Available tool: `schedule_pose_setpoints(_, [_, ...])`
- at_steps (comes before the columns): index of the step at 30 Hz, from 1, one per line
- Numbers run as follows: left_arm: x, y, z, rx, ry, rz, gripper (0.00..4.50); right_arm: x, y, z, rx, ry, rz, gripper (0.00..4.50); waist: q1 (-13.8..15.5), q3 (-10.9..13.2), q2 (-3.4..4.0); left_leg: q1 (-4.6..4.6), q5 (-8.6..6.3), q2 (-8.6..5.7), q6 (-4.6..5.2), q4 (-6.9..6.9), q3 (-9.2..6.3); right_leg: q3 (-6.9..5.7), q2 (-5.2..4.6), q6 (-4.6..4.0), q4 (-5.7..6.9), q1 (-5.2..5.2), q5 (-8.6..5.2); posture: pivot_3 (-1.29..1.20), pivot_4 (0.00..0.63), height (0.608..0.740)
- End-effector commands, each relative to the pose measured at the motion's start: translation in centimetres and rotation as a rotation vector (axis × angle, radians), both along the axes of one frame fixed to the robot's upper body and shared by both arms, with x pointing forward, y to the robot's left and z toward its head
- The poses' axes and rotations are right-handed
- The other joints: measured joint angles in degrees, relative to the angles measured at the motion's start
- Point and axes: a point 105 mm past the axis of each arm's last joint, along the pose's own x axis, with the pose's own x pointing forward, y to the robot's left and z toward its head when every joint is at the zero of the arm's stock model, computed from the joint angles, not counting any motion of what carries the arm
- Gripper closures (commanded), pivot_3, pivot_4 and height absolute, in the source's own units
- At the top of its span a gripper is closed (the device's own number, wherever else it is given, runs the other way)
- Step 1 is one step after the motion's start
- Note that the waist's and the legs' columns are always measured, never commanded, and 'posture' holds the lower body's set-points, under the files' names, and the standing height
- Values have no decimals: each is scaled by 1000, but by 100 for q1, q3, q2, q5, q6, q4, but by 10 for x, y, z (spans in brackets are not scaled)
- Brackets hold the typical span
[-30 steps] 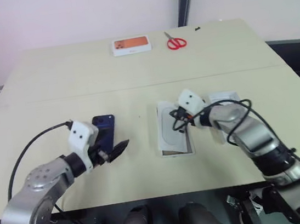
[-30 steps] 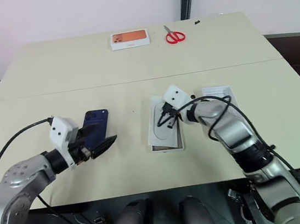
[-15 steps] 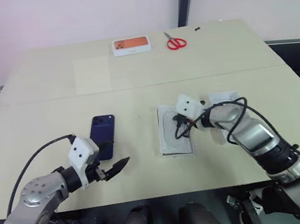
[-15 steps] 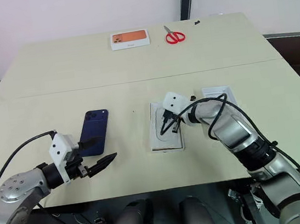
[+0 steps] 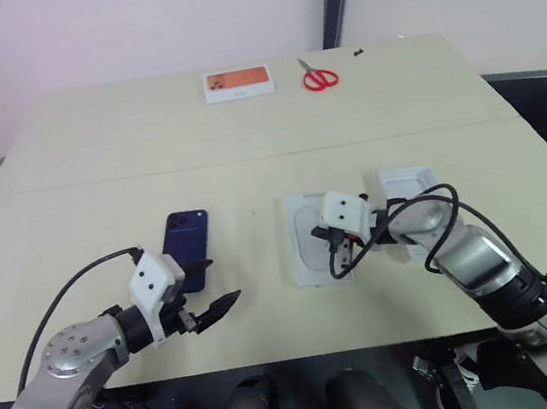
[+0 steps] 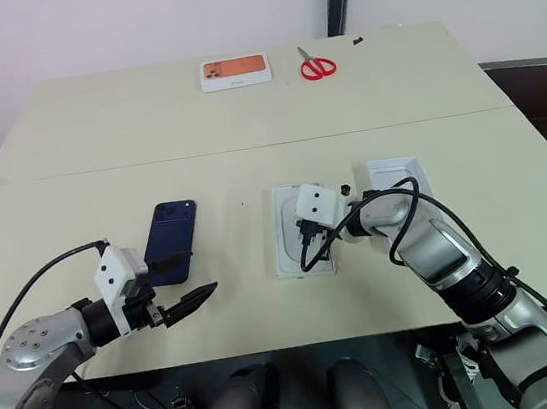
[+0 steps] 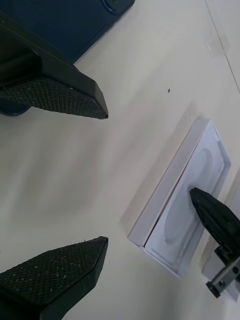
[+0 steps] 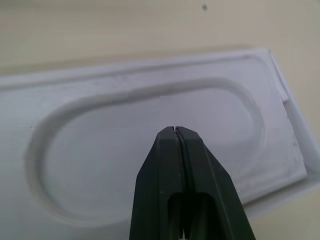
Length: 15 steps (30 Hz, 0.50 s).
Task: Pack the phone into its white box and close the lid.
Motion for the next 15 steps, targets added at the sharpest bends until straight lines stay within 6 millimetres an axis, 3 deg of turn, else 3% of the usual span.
schedule_pose_setpoints(1, [-3, -5, 6, -7, -30, -21, 527, -1, 11, 10, 24, -47, 37, 4470, -2, 0, 0, 0, 0, 0, 0, 0, 0, 0, 0, 0, 0, -1, 0, 0, 150, 740])
schedule_pose_setpoints(6, [-7, -12, 7, -20, -27, -50, 527, 15, 16, 2, 44, -38, -51, 4470, -10, 0, 0, 0, 0, 0, 0, -1, -1, 0, 1, 0, 2, -3, 0, 0, 150, 740])
schedule_pose_setpoints(15, [-12, -17, 6, -28, -20, -69, 527, 37, 3, -4, -3, -79, -174, 4470, -4, 0, 0, 1, 1, 0, -1, 0, 0, 0, 0, 0, 1, -1, 0, 0, 150, 740])
